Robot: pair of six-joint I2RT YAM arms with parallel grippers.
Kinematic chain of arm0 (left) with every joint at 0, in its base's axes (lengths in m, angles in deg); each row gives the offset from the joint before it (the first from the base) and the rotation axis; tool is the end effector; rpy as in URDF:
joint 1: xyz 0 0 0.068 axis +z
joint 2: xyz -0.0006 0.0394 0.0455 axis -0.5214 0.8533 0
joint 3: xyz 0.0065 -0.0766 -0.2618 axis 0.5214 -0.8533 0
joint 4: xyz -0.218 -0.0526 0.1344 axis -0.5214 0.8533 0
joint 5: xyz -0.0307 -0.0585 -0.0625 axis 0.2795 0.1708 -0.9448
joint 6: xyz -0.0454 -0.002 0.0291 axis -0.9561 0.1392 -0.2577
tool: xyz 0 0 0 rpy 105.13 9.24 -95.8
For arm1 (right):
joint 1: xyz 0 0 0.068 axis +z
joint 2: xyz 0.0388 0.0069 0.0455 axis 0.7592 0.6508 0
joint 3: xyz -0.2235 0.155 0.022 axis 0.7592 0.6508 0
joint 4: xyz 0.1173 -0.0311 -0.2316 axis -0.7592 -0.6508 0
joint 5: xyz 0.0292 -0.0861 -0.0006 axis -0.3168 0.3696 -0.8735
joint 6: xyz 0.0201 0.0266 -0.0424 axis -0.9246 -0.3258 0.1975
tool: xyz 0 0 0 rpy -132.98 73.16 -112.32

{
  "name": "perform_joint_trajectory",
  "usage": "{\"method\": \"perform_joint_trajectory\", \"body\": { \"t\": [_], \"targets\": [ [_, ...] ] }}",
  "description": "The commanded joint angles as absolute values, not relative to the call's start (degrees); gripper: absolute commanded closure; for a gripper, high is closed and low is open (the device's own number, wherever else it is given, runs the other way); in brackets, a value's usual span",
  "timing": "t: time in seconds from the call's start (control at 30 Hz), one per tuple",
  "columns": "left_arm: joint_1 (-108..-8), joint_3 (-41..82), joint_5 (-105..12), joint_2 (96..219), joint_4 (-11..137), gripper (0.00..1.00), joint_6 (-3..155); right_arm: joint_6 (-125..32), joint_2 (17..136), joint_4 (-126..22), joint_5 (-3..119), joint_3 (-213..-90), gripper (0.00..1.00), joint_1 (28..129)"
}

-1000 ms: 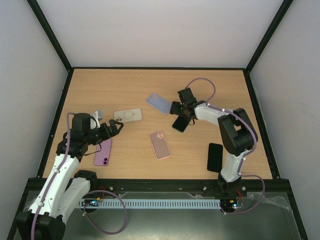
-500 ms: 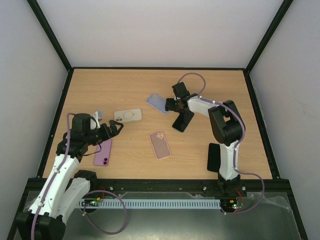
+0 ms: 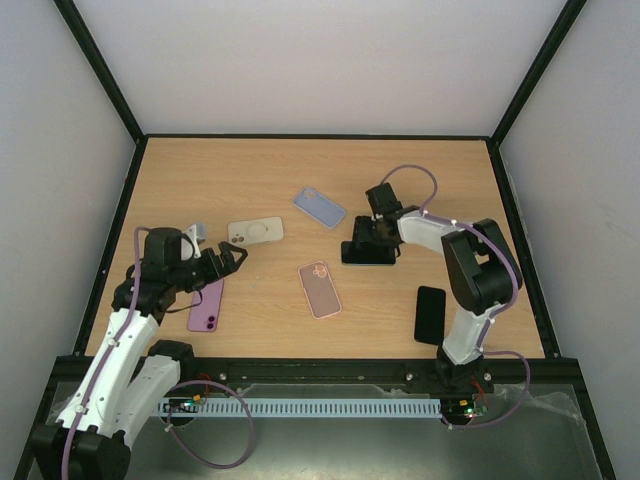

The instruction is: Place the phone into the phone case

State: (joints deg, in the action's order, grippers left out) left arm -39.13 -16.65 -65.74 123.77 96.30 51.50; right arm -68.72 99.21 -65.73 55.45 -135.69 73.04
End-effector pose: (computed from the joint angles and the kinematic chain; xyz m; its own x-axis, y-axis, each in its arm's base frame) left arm 0.1517 -0.0372 0.2556 -0.7729 -0.4209 -0.4750 0.0353 0.7187 -0.6944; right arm 0.3263 0.1501 0.1501 -0.9164 0.1229 -0.3808 -0.0401 0.9187 0.3930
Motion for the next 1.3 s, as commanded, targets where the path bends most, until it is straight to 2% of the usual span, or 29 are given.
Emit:
{"method": "perform_joint_trajectory", "body": {
  "t": [0.0,0.23,0.4,0.63,0.87,1.07,1.27],
  "targets": [
    [-39.3,-17.2,-67.4,123.0,96.4,0.01,51.5,-72.2,95.6,-68.6,53.1,-128.5,0.26,72.9],
    [-39.6,-18.7,-67.9,122.5,95.9,0.02,50.5,-75.4,86.7,-64.8,47.1,-116.7,0.27,73.2],
    [-39.9,-18.9,-68.2,122.5,95.8,0.03,50.2,-78.1,84.4,-63.3,46.9,-112.9,0.27,77.5],
    [-40.7,-18.5,-69.2,122.1,96.1,0.04,49.6,-79.8,84.8,-66.4,54.2,-115.8,0.27,87.1],
    [-41.4,-18.9,-69.6,122.4,95.7,0.04,48.5,-76.7,90.7,-72.9,65.4,-123.5,0.22,90.1],
    [-41.5,-19.0,-69.0,121.8,95.9,0.04,48.3,-78.2,94.7,-72.6,66.7,-127.1,0.14,91.2],
    [-41.7,-18.4,-68.8,120.0,97.6,0.04,48.4,-79.0,98.0,-72.9,66.9,-129.7,0.12,92.4]
  ]
}}
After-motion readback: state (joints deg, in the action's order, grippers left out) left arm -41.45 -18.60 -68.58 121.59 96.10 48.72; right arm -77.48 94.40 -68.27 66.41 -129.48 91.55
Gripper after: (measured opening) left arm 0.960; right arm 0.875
